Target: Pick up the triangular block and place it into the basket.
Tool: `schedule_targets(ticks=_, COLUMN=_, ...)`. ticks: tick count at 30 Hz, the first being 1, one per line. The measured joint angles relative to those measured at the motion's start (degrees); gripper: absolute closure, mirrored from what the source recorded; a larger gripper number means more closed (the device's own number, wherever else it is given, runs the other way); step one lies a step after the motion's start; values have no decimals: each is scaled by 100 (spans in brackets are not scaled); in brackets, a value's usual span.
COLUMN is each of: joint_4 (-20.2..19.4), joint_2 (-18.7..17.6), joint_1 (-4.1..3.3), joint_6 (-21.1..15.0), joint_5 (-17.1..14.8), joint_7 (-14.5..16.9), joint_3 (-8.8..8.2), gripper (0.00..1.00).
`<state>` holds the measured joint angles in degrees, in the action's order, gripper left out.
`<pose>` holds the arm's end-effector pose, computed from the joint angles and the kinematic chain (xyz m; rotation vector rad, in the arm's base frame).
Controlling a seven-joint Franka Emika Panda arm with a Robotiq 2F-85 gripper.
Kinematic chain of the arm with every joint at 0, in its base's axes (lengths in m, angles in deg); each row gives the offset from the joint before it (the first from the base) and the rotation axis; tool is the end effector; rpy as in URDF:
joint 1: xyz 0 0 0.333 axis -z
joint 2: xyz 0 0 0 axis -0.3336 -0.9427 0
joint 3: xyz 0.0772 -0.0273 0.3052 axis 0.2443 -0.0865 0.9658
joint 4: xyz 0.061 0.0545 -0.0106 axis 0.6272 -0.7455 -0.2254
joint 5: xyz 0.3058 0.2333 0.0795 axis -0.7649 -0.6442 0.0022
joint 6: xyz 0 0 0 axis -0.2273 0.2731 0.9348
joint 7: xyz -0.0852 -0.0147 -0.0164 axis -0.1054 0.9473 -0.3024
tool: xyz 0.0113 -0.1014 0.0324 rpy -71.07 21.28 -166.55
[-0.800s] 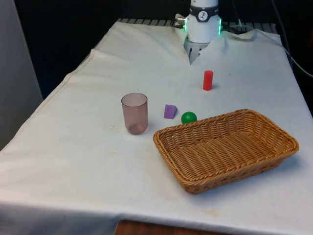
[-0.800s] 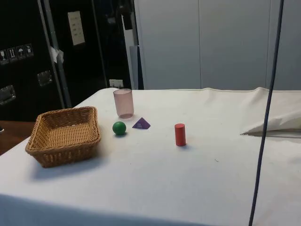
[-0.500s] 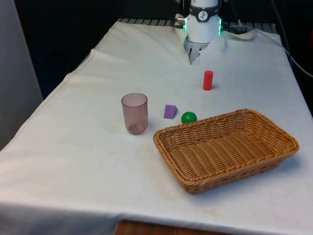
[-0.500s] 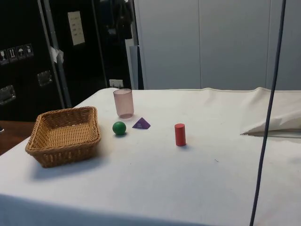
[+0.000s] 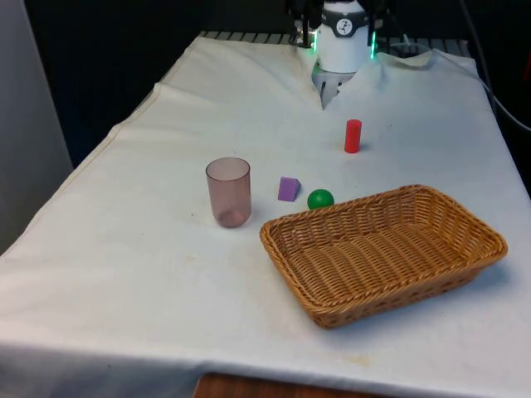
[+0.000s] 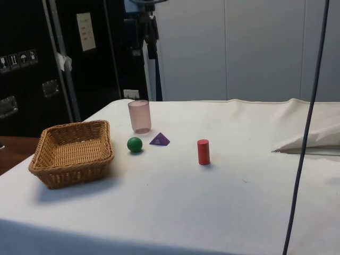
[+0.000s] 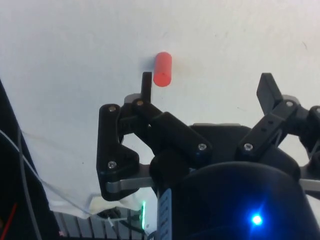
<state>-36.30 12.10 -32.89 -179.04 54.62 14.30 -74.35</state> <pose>0.5547 -0.0027 0.4047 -3.1302 -0.0517 0.0173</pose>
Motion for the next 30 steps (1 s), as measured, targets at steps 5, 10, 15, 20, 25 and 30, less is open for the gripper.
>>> schedule_targets(ticks=5, joint_4=-241, joint_2=6, joint_1=0, joint_6=-292, joint_5=11, joint_7=6, joint_3=-6, gripper=0)
schedule_targets(ticks=10, joint_4=-418, joint_2=0, joint_1=0, joint_6=-544, joint_5=17, joint_7=63, joint_3=-17, gripper=0)
schedule_targets(ticks=15, joint_4=-550, joint_2=-80, joint_1=0, joint_6=-808, joint_5=11, joint_7=172, joint_3=-40, gripper=0)
schedule_targets(ticks=20, joint_4=-602, joint_2=-286, joint_1=0, joint_6=-1094, joint_5=11, joint_7=235, joint_3=-40, gripper=0)
schedule_targets(ticks=25, joint_4=-636, joint_2=-401, joint_1=0, joint_6=-1261, joint_5=11, joint_7=235, joint_3=-40, gripper=0)
schedule_targets(ticks=30, joint_4=-722, joint_2=-487, joint_1=0, joint_6=-1438, joint_5=-52, joint_7=252, joint_3=-17, gripper=0)
